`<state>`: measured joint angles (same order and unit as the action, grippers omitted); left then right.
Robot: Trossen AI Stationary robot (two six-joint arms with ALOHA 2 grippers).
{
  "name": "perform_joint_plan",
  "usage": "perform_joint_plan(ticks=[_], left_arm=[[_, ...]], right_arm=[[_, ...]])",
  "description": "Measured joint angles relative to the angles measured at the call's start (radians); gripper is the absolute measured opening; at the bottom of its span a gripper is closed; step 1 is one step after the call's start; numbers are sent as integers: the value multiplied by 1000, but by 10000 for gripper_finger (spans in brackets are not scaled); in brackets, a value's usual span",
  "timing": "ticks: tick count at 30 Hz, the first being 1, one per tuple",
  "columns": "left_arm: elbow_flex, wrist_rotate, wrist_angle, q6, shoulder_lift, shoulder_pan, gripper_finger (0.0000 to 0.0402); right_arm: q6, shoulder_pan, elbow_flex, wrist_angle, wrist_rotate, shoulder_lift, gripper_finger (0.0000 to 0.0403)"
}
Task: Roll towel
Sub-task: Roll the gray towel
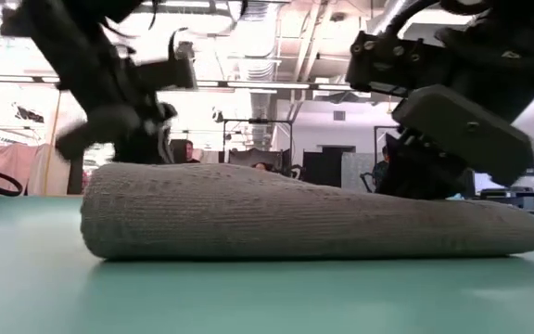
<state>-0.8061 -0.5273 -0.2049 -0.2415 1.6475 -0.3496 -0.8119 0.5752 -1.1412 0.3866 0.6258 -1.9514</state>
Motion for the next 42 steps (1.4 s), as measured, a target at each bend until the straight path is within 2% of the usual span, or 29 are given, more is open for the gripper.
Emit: perform_joint_plan(ticks=[6, 8, 11, 14, 18, 21, 23, 30, 36, 42], left_arm=[[-4, -32, -92, -84, -174, -43, 0], [-4, -80, -40, -71, -237, -97, 0], [-6, -169, 129, -26, -272, -196, 0], [-7, -212, 307, 23, -207, -268, 0], [-6, -222, 540, 63, -26, -324, 0], [-21, -302, 638, 49, 88, -360, 0], [-35, -354, 641, 4, 139, -375, 0], [-61, -371, 625, -99, 222, -392, 0], [-62, -377, 526, -207, 283, -374, 0], [-62, -393, 416, -235, 294, -340, 0]], right_arm=[[12, -22, 0, -47, -7, 0, 16], [28, -25, 0, -52, -6, 0, 16], [35, -31, 0, -55, -6, 0, 16], [35, -36, 0, -67, -6, 0, 16], [31, -37, 0, -78, -2, 0, 16], [-17, -42, 0, -80, -2, 0, 16], [-45, -45, 0, -82, -1, 0, 16], [-47, -68, 0, -84, -23, 0, 16], [-47, -69, 0, -85, -24, 0, 16], [-51, -66, 0, -94, -19, 0, 21]])
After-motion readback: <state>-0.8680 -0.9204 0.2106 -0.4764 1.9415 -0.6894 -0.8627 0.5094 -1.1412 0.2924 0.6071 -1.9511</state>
